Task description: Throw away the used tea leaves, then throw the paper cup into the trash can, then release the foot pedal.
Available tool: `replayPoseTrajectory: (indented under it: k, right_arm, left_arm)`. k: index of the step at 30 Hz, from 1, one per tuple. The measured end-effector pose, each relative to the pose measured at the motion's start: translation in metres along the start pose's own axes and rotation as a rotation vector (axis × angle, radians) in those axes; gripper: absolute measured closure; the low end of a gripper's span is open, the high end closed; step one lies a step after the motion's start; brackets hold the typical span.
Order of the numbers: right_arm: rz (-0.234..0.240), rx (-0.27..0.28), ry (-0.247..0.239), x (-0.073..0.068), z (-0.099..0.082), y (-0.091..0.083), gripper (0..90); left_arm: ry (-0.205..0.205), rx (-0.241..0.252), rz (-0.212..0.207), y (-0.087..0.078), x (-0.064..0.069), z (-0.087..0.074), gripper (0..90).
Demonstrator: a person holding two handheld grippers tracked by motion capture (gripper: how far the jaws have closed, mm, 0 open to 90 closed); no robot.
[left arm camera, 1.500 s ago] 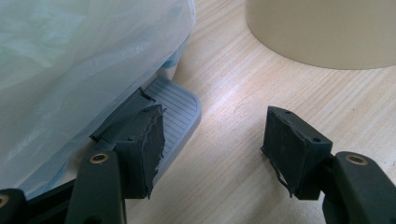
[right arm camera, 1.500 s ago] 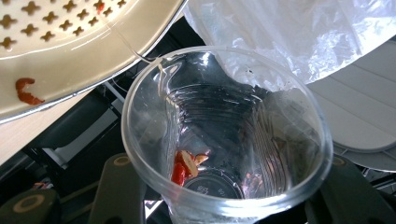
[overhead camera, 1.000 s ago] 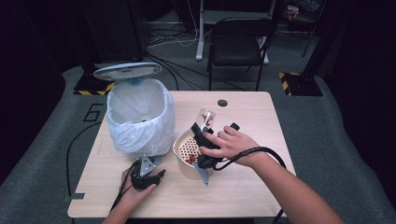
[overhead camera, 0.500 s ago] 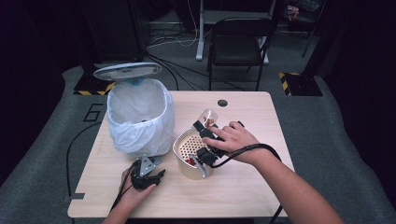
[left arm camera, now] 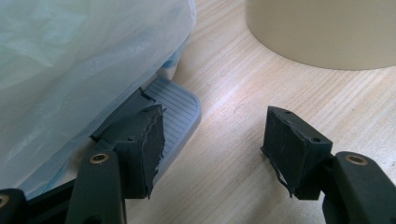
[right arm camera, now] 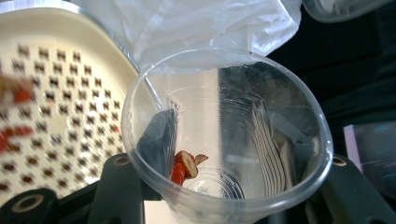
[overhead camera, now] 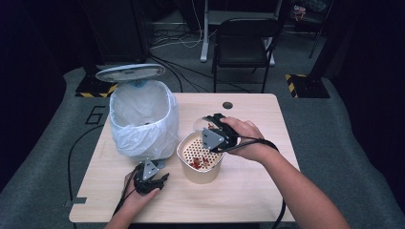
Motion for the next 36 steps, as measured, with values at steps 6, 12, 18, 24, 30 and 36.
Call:
replayPoseTrajectory:
  k: [6,12,18,24,30,36]
  right_arm:
    - [0.13,0.072,0.287,0.014,-0.004,-0.003,47.7]
    - [0.218,0.126,0.452,0.025,-0.007,-0.004,47.4]
    - [0.26,0.148,0.548,0.033,-0.008,-0.001,47.2]
    - [0.324,0.158,0.686,0.041,-0.007,0.001,46.9]
    - [0.347,0.169,0.763,0.051,-0.001,0.002,46.9]
    - [0.355,0.195,0.769,0.063,0.011,-0.004,46.9]
  left_arm:
    - [-0.002,0.0,-0.003,0.0,0.0,0.0,38.1]
    - [-0.005,0.002,-0.003,0.0,0.0,0.0,38.2]
    - [-0.006,0.003,-0.003,0.0,0.0,0.0,38.1]
    - [-0.008,0.003,-0.007,0.0,0.0,0.0,38.1]
    - [-0.005,0.0,-0.007,0.0,-0.001,0.0,38.1]
    - [-0.03,0.013,-0.013,0.001,0.001,0.0,38.1]
Point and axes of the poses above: each handheld gripper's, and its own axes: y roughly forward along the jaws, z roughly out of its top, x roughly to its right, the point moved 5 cm from there along y, roughly forward along the jaws, and after that the axes turned 6 degrees about -x, right-handed, at the moved point
